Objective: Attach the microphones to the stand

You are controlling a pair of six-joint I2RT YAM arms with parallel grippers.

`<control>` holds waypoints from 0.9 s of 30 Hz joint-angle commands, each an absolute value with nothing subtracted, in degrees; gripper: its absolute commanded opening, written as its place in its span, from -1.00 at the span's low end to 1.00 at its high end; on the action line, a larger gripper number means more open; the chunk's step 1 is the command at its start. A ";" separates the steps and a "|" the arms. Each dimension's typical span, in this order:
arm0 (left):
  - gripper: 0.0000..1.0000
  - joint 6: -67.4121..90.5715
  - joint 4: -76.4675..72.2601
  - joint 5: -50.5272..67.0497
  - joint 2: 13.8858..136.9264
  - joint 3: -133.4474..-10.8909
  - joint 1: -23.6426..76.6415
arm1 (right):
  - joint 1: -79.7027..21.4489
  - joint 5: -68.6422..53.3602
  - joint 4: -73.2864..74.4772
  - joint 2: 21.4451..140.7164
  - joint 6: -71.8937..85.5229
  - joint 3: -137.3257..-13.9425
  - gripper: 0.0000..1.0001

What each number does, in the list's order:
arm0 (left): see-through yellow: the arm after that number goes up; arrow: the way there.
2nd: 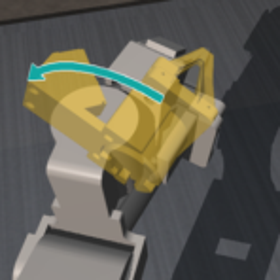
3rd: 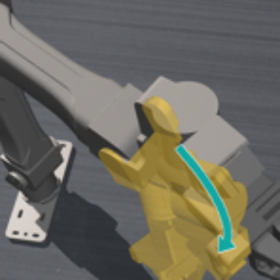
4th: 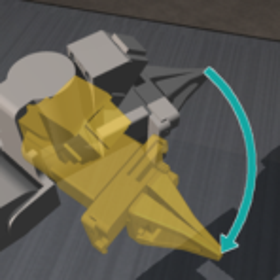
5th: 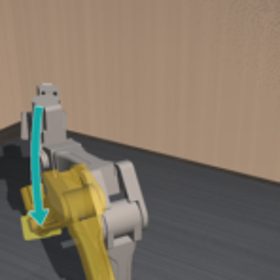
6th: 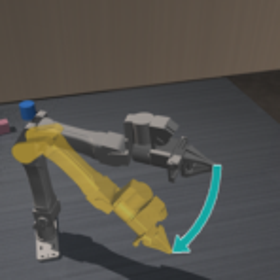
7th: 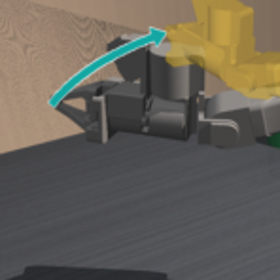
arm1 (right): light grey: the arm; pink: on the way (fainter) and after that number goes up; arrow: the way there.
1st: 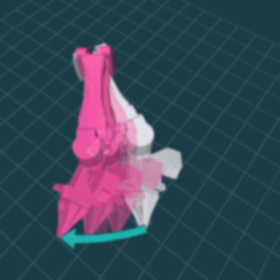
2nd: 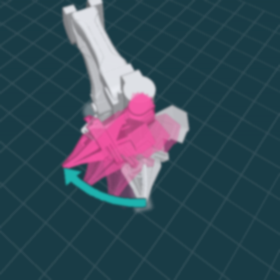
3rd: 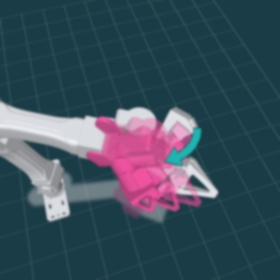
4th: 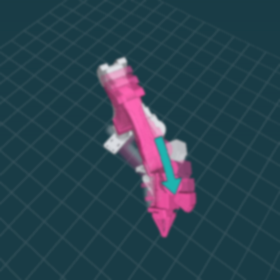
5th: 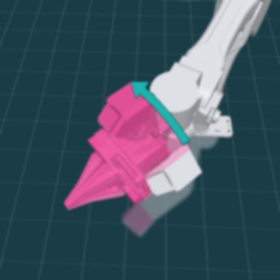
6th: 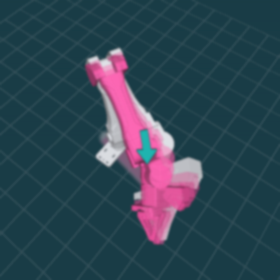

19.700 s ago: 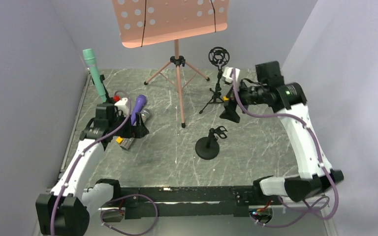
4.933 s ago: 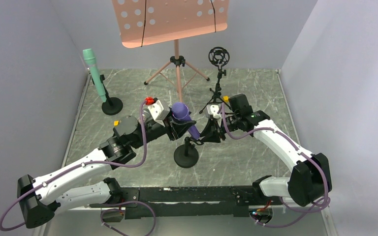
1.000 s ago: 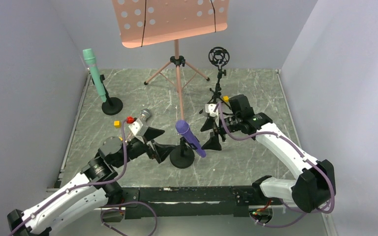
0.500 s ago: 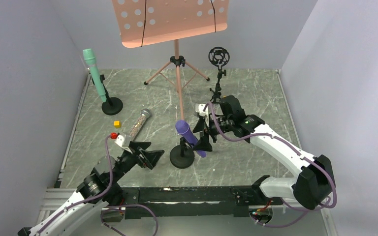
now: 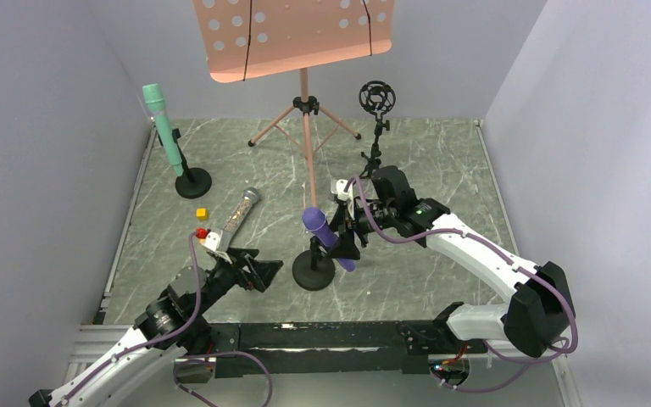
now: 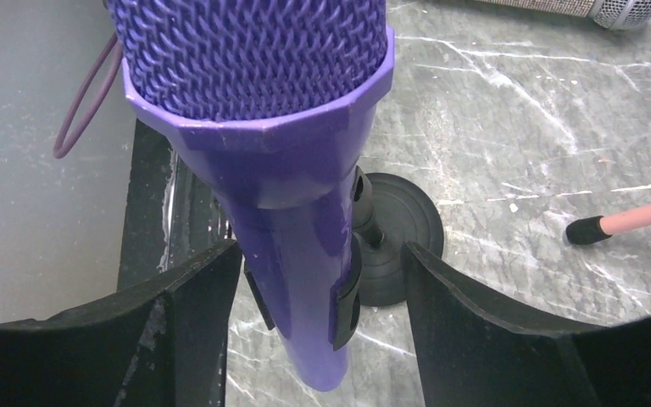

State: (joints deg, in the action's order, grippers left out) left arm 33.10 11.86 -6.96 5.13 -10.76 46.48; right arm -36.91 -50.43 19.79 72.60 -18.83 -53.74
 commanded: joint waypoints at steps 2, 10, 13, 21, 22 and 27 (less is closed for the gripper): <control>0.99 33.85 10.11 -7.50 6.30 -13.32 46.47 | -37.35 -49.57 18.59 71.72 -19.03 -54.41 0.31; 0.99 34.17 11.14 -7.59 5.14 -13.51 46.49 | -34.13 -49.20 24.00 68.65 -24.33 -55.78 -0.38; 0.99 33.94 12.91 -7.76 4.53 -14.43 46.49 | -28.51 -51.56 27.05 66.32 -26.79 -57.17 -0.49; 0.99 32.10 13.90 -7.78 4.31 -15.45 46.48 | -8.69 -55.33 35.85 59.62 -33.39 -59.30 -0.61; 0.99 31.83 13.94 -7.69 4.59 -15.62 46.45 | -5.65 -54.98 36.73 59.52 -34.39 -59.95 -0.62; 0.99 30.83 13.53 -7.13 5.84 -16.30 46.49 | 13.37 -55.81 37.49 65.21 -36.62 -65.97 -0.62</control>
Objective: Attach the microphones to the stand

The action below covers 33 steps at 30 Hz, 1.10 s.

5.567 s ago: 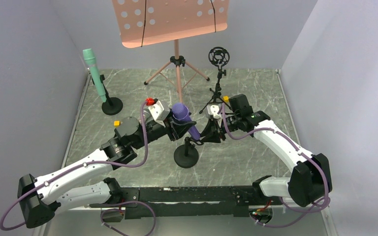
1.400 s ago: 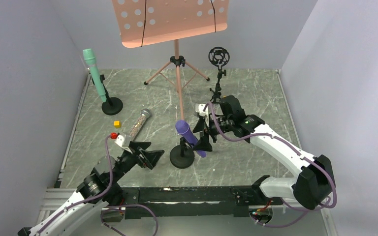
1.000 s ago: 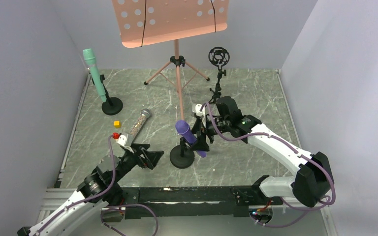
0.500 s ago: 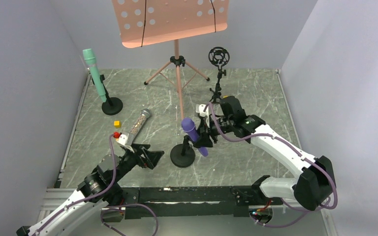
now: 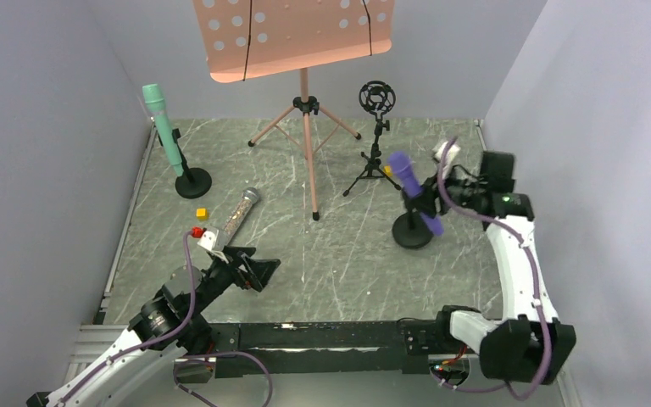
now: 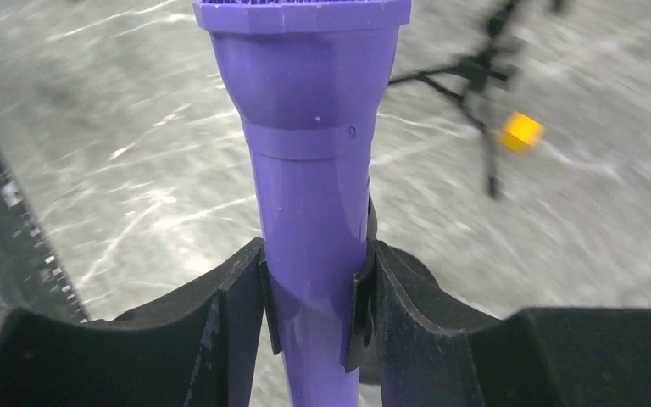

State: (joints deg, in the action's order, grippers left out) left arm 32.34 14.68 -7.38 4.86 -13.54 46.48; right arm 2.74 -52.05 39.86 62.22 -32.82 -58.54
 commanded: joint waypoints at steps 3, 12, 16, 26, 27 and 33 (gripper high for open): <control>0.99 30.36 13.09 -6.95 6.51 -16.27 46.49 | 21.00 -55.38 34.97 72.30 -34.64 -72.28 -0.62; 0.99 30.15 14.05 -7.04 5.90 -15.75 46.49 | 26.20 -48.07 13.92 88.66 -20.99 -81.85 -0.61; 0.99 29.99 14.95 -7.39 5.06 -15.64 46.49 | 26.20 -46.70 8.29 95.48 -15.01 -86.53 -0.61; 0.99 29.69 15.56 -7.76 5.67 -15.59 46.49 | 25.00 -47.27 0.89 103.09 -10.02 -89.24 -0.56; 0.99 29.83 15.48 -7.74 5.71 -15.45 46.49 | 24.97 -47.67 0.42 103.24 -10.24 -88.32 -0.54; 0.99 29.65 15.47 -8.02 5.58 -15.31 46.49 | 24.97 -49.17 1.76 102.62 -14.78 -82.89 -0.44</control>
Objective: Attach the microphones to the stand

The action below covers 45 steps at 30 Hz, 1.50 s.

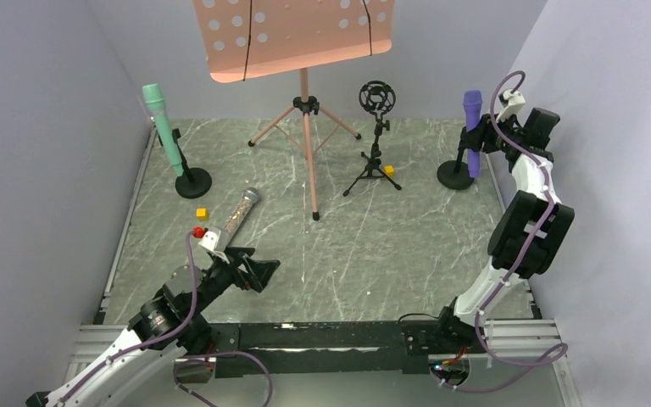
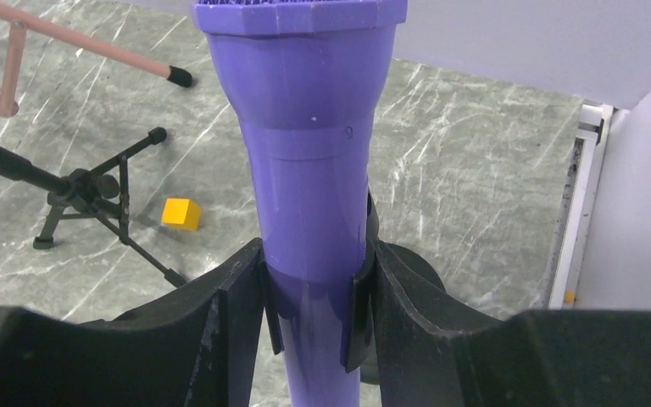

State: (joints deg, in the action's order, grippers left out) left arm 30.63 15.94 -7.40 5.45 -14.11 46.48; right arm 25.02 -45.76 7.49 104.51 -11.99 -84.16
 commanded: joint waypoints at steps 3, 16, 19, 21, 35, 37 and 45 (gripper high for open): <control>0.99 28.99 15.63 -8.00 6.25 -15.87 46.49 | 25.36 -49.47 3.10 101.03 -17.43 -80.08 -0.23; 0.99 26.77 14.57 -5.08 13.56 -20.17 46.45 | 28.12 -46.37 4.37 85.92 -19.07 -71.04 1.00; 0.99 26.63 14.13 -4.34 14.76 -21.14 46.49 | 28.32 -44.24 5.00 81.03 -19.68 -69.95 1.00; 0.99 26.62 13.85 -3.98 15.20 -21.56 46.49 | 28.59 -43.18 5.34 78.04 -19.67 -69.58 1.00; 0.99 27.92 13.64 -4.11 16.47 -22.80 46.49 | 27.70 -70.66 18.58 77.09 -11.10 -77.23 0.99; 0.99 28.81 13.46 -4.31 16.81 -22.52 46.49 | 20.63 -66.63 26.01 78.03 -18.97 -78.02 0.99; 0.99 30.08 13.34 -5.16 19.01 -22.95 46.45 | -1.36 -44.22 -0.62 78.26 -12.21 -58.75 0.99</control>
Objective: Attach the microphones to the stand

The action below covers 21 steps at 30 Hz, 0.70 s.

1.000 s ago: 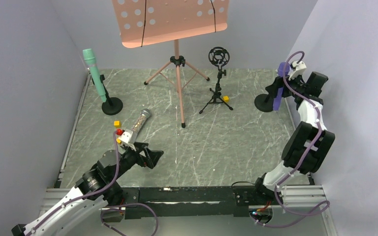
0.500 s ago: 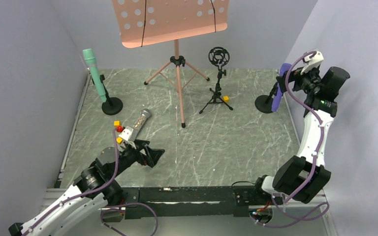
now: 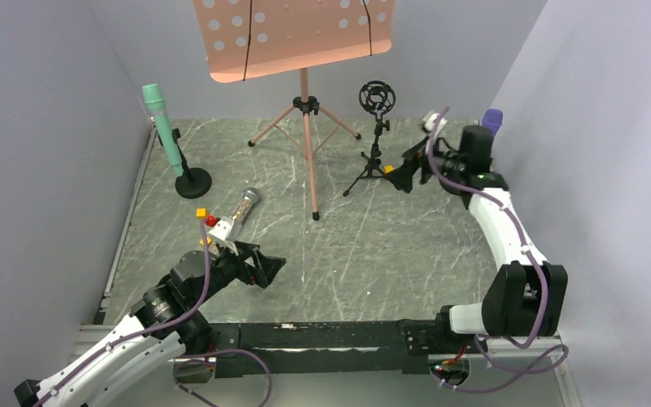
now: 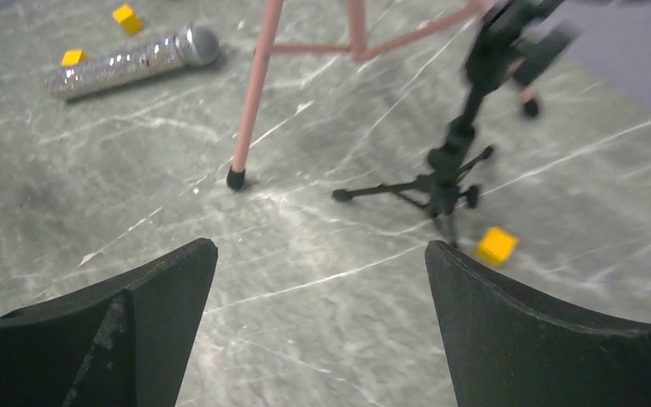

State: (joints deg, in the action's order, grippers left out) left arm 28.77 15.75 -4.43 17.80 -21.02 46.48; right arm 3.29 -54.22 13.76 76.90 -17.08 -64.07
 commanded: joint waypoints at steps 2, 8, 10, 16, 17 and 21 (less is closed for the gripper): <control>0.99 30.35 12.83 -5.35 19.63 -23.11 46.49 | -3.74 -39.99 -8.61 81.09 -8.06 -56.82 0.99; 0.99 30.67 12.18 -6.54 22.37 -24.09 46.49 | -7.71 -24.04 -23.55 89.11 4.28 -55.60 0.99; 0.99 30.52 11.90 -6.77 23.49 -24.51 46.48 | -8.85 -21.75 -30.32 90.13 5.35 -53.60 0.93; 0.99 30.24 11.61 -7.11 26.52 -25.72 46.47 | -10.11 -18.94 -39.03 93.90 6.91 -54.10 0.67; 0.99 30.24 11.53 -7.40 26.89 -25.89 46.49 | -10.18 -19.45 -39.55 94.73 7.28 -54.60 0.58; 0.99 30.23 10.81 -8.40 27.63 -25.94 46.47 | -10.86 -19.81 -40.72 97.46 7.60 -56.45 0.23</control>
State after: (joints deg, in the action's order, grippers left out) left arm 29.69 13.96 -6.57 27.07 -23.66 46.48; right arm -10.24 -21.19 -33.63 95.20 5.56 -53.36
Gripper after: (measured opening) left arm 0.993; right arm 0.687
